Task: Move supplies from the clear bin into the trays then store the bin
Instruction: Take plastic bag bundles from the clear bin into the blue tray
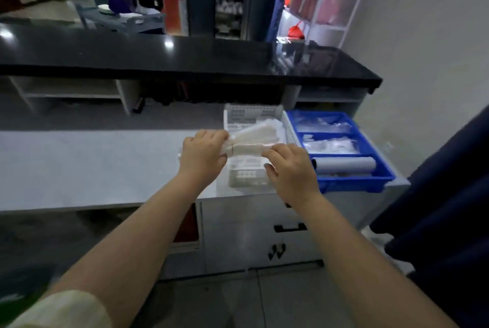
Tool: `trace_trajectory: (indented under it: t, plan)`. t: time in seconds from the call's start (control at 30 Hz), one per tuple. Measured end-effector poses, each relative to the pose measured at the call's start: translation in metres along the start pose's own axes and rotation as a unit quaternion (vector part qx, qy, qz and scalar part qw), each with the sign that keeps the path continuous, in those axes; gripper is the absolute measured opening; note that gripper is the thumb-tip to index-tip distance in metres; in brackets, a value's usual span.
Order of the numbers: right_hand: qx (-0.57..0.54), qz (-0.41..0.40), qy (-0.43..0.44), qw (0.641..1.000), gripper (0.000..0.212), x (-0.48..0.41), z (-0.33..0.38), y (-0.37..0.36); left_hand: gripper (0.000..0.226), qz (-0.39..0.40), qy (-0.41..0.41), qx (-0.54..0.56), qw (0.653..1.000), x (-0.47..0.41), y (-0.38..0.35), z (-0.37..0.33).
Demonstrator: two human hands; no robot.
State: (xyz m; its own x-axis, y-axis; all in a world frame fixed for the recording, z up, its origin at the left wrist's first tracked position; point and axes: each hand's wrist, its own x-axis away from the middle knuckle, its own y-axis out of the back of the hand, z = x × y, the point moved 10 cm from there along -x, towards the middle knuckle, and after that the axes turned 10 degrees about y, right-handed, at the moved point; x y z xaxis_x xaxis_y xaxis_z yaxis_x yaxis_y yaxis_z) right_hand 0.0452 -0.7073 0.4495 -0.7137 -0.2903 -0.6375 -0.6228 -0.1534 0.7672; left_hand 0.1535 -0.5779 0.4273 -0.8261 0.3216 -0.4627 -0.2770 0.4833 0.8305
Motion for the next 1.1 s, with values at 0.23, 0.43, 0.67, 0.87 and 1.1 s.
trace_trajectory:
  t: [0.23,0.43,0.67,0.87,1.1]
  plan:
    - [0.025,0.038,-0.104,0.994,0.020,0.092,-0.155,0.034,0.037,0.051,-0.022,0.025,0.998,-0.041,-0.084,-0.140]
    - [-0.008,0.076,-0.164,0.983,0.029,0.123,-0.248,0.009,0.036,0.057,-0.017,0.035,0.998,-0.085,-0.124,-0.177]
    - [-0.021,0.118,-0.180,0.976,0.031,0.102,-0.336,-0.054,0.032,0.065,-0.018,0.024,0.997,-0.164,-0.186,-0.183]
    - [-0.087,0.269,-0.196,0.939,0.048,0.094,-0.391,-0.130,0.036,0.128,-0.005,0.043,0.991,-0.217,-0.255,-0.188]
    - [-0.133,0.374,-0.172,0.902,0.065,0.086,-0.422,-0.188,0.041,0.163,-0.029,0.044,0.985,-0.252,-0.297,-0.218]
